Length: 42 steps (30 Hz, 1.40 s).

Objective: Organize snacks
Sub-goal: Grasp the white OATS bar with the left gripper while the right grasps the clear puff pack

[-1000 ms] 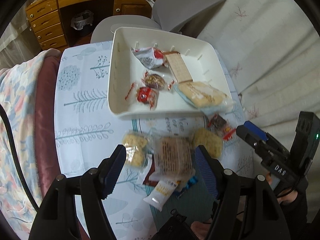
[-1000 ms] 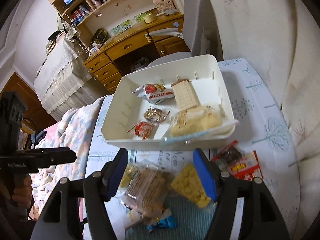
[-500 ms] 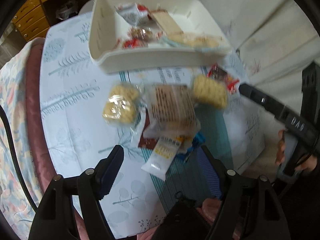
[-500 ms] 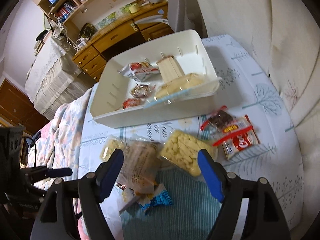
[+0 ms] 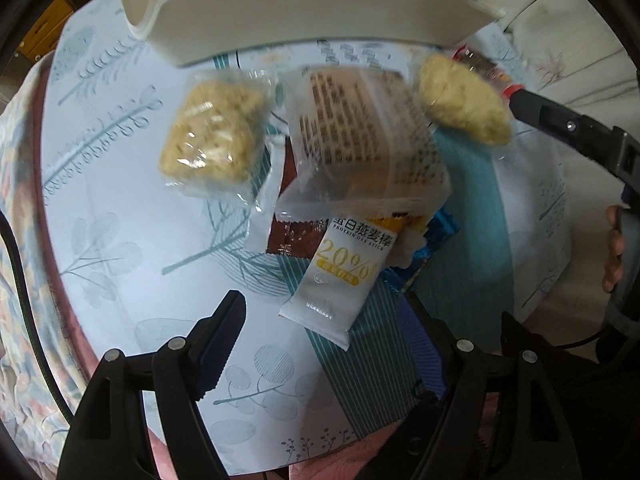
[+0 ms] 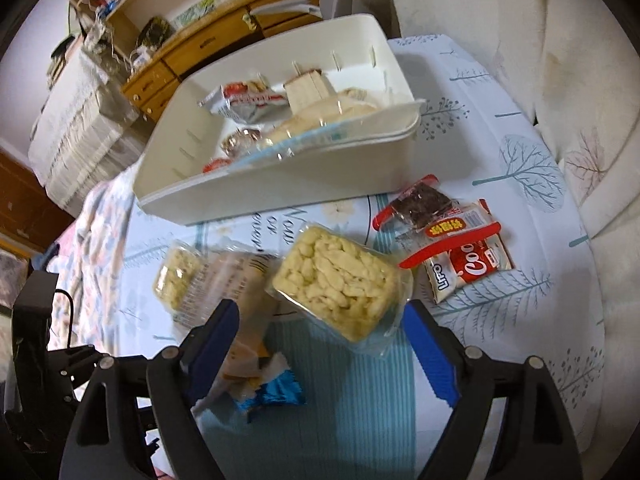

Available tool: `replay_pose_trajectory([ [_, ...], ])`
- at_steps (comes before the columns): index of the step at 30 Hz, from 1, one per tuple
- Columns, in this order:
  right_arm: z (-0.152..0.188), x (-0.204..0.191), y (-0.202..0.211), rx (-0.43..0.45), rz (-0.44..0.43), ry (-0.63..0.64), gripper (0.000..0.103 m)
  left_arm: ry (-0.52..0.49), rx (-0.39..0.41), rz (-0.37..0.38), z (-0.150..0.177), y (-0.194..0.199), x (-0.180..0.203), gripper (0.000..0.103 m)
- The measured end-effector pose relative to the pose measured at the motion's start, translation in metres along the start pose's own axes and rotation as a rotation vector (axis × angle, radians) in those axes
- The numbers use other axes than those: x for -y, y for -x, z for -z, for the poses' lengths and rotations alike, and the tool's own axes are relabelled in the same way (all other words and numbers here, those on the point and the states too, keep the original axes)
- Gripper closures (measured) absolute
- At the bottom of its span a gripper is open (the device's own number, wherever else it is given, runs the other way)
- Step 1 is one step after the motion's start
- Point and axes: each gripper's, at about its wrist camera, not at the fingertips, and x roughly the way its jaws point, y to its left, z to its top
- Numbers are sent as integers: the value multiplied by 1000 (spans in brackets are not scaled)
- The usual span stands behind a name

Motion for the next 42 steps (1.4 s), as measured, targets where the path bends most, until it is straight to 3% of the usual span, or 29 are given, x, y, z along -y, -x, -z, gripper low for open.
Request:
replay_pose_trajectory([
  [9, -5, 0, -20, -41, 52, 171, 18, 36, -68, -28, -6, -37, 3, 26],
  [21, -7, -9, -49, -96, 77, 399, 18, 115, -104, -36, -35, -54, -4, 29],
  [26, -5, -16, -60, -99, 91, 492, 18, 131, -107, -54, -43, -54, -5, 41],
  [31, -9, -16, -62, -100, 63, 490, 18, 148, -114, -48, -53, -53, -4, 50],
  [35, -10, -14, -61, -105, 45, 491, 25, 160, -117, -34, -44, -57, 8, 56],
  [42, -5, -20, -55, -127, 13, 505, 32, 146, -105, -44, -35, -48, 18, 57],
])
